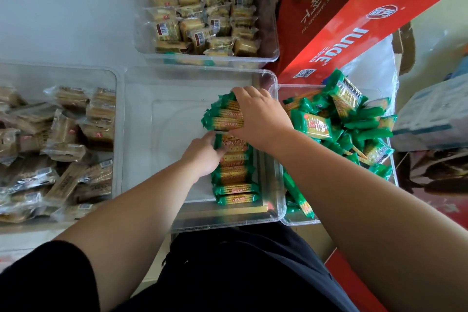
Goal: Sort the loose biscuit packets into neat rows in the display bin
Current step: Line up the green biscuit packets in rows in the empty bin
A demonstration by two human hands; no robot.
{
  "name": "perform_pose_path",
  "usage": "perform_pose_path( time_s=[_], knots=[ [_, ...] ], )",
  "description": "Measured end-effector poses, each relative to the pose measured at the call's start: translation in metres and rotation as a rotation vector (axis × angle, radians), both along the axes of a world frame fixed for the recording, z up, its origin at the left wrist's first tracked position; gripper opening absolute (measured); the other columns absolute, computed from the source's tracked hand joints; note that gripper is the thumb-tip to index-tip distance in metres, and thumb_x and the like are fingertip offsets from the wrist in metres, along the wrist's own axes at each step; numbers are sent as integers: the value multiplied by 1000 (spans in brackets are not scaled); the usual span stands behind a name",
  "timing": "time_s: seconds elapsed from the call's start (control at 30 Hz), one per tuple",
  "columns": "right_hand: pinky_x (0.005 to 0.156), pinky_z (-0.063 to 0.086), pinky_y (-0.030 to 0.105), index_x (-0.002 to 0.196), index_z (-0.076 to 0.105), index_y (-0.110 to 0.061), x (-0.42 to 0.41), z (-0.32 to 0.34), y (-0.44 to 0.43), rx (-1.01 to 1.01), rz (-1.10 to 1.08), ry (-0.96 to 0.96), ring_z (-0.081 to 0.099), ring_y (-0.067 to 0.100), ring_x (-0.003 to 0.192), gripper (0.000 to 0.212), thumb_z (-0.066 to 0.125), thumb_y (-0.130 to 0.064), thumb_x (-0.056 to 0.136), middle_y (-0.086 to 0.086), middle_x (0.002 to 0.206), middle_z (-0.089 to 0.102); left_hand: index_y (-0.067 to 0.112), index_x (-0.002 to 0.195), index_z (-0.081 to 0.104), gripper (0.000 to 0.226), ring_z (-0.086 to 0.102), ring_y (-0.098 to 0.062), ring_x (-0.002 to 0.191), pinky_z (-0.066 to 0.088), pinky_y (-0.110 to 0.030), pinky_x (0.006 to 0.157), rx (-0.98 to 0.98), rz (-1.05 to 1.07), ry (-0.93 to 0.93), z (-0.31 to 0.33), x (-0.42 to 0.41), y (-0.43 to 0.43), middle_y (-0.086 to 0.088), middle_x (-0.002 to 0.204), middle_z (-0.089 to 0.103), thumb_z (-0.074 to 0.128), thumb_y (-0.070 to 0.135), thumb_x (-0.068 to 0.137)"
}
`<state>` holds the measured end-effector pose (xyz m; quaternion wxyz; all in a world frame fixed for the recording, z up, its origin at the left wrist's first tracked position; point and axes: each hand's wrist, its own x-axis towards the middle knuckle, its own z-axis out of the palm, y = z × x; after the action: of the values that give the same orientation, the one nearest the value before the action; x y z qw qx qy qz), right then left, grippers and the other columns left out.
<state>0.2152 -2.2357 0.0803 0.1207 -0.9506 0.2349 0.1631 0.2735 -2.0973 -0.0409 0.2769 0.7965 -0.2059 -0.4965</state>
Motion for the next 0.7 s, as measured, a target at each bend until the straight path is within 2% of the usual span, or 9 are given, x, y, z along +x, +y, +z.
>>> perform_pose_path(
  time_s=[0.07, 0.13, 0.23, 0.3, 0.4, 0.47, 0.57, 0.63, 0.7],
  knots=[
    [107, 38, 44, 147, 36, -21, -1, 1, -1, -19, 36, 23, 43, 29, 133, 83, 78, -46, 81, 2, 144, 48, 25, 131, 54, 32, 67, -25, 93, 59, -44, 86, 62, -99, -154, -5, 0, -4, -2, 116, 69, 58, 36, 101],
    [108, 39, 44, 148, 35, -22, -2, 0, -2, -22, 54, 41, 42, 29, 134, 83, 79, -45, 81, 2, 145, 47, 24, 122, 60, 26, 67, -26, 89, 60, -42, 81, 87, -99, -199, -7, 0, -4, -4, 110, 69, 63, 30, 97],
    [109, 38, 45, 148, 35, -21, 0, -2, -4, 2, 41, 50, 41, 29, 135, 85, 80, -42, 80, 2, 146, 47, 20, 101, 61, 12, 64, -23, 86, 52, -33, 68, 20, 34, -110, -2, -3, 1, -4, 105, 64, 70, 21, 93],
    [109, 37, 46, 149, 34, -21, 2, -4, -4, 16, 18, 46, 40, 30, 135, 86, 80, -42, 80, 3, 146, 46, 20, 96, 62, 12, 63, -23, 92, 48, -32, 70, -42, 66, -22, 1, -5, 9, -3, 103, 64, 73, 16, 92],
    [109, 37, 47, 148, 35, -22, 7, -13, 0, -1, 1, 34, 40, 30, 134, 85, 80, -43, 79, 3, 145, 46, 21, 103, 70, 11, 64, -18, 97, 51, -32, 77, -73, 90, 148, 10, -7, 25, 2, 103, 69, 73, 16, 93],
    [107, 37, 48, 146, 36, -22, 9, -24, 6, -9, 2, 63, 41, 31, 132, 85, 81, -44, 78, 3, 143, 47, 20, 112, 74, 17, 64, -12, 98, 50, -28, 77, -88, 147, 224, 14, -6, 34, 5, 107, 71, 70, 15, 96],
    [105, 39, 49, 145, 37, -23, 3, -43, 16, 45, 34, 176, 42, 32, 130, 79, 78, -38, 79, 4, 141, 47, 22, 113, 76, 18, 62, -4, 94, 45, -22, 72, -93, 183, 253, 16, -3, 43, 8, 108, 71, 66, 16, 99],
    [108, 40, 50, 150, 30, -25, -6, -52, 20, 126, 58, 250, 39, 32, 133, 82, 75, -34, 82, 4, 146, 43, 19, 103, 78, 15, 62, -10, 87, 43, -26, 69, -84, 236, 235, 17, -3, 45, 6, 97, 72, 64, 20, 100],
    [112, 38, 49, 157, 20, -25, -13, -55, 20, 186, 66, 271, 34, 31, 139, 89, 73, -29, 85, 3, 155, 35, 8, 85, 73, 24, 59, -20, 76, 39, -31, 63, -49, 287, 98, 16, -2, 45, -2, 79, 68, 63, 26, 98]
  ],
)
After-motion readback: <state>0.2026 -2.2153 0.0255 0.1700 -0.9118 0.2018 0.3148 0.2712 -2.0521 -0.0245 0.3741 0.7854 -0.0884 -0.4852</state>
